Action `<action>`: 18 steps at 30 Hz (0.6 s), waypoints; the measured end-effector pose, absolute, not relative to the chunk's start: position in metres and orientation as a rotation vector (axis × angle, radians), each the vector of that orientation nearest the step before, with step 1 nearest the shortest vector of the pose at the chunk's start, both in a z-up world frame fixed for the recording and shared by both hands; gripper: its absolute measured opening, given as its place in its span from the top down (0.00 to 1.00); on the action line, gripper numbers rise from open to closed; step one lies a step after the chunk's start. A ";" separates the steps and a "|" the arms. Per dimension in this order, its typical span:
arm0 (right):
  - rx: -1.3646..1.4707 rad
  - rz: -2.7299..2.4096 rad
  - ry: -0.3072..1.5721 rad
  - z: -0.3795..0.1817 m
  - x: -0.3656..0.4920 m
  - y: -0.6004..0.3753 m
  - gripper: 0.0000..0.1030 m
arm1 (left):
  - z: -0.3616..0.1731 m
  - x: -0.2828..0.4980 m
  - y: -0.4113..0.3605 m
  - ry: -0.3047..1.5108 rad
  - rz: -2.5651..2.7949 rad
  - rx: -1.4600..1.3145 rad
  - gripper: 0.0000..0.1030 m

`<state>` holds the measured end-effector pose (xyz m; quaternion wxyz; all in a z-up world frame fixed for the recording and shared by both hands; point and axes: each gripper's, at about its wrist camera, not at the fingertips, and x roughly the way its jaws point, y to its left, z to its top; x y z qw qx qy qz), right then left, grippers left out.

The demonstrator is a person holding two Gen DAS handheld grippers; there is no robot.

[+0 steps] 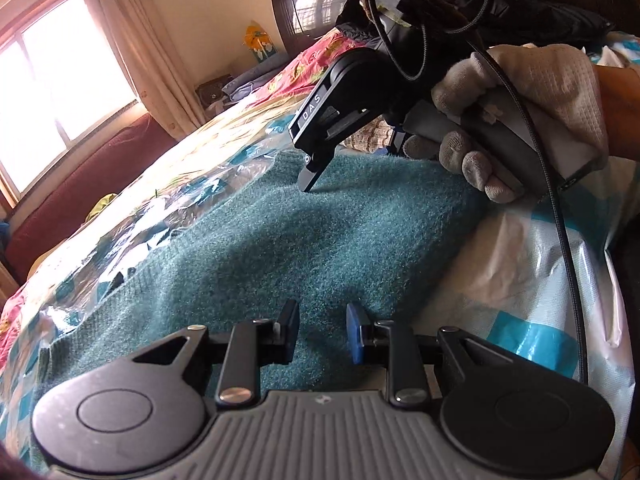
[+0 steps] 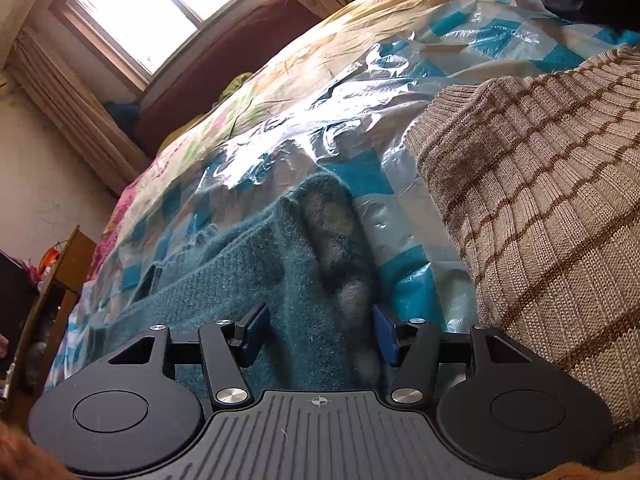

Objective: Fold small clothes

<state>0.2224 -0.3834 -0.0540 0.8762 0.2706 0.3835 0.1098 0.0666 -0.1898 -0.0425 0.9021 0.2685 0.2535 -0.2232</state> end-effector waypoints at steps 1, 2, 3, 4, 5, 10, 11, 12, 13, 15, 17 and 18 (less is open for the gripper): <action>0.562 0.228 0.800 -0.054 0.222 -0.383 0.46 | -0.043 0.068 -0.192 0.517 -0.462 0.559 0.70; 0.560 0.227 0.801 -0.054 0.222 -0.383 0.46 | -0.043 0.071 -0.195 0.509 -0.462 0.561 0.70; 0.560 0.227 0.802 -0.054 0.222 -0.383 0.46 | -0.044 0.074 -0.199 0.502 -0.463 0.560 0.70; 0.560 0.229 0.804 -0.053 0.222 -0.383 0.46 | -0.044 0.078 -0.202 0.498 -0.462 0.559 0.70; 0.560 0.232 0.804 -0.053 0.221 -0.383 0.46 | -0.044 0.083 -0.204 0.494 -0.460 0.552 0.69; 0.560 0.245 0.803 -0.053 0.221 -0.385 0.46 | -0.041 0.096 -0.211 0.482 -0.445 0.515 0.69; 0.559 0.247 0.803 -0.053 0.220 -0.385 0.46 | -0.040 0.096 -0.211 0.481 -0.444 0.511 0.69; 0.559 0.249 0.802 -0.053 0.220 -0.385 0.46 | -0.040 0.096 -0.211 0.480 -0.443 0.512 0.69; 0.560 0.252 0.802 -0.053 0.220 -0.386 0.46 | -0.041 0.098 -0.213 0.480 -0.440 0.517 0.69; 0.567 0.258 0.800 -0.053 0.219 -0.387 0.46 | -0.042 0.099 -0.216 0.469 -0.433 0.531 0.69; 0.579 0.266 0.795 -0.051 0.217 -0.390 0.46 | -0.042 0.104 -0.218 0.462 -0.428 0.527 0.69; 0.589 0.271 0.789 -0.049 0.215 -0.392 0.45 | -0.041 0.105 -0.217 0.460 -0.424 0.519 0.69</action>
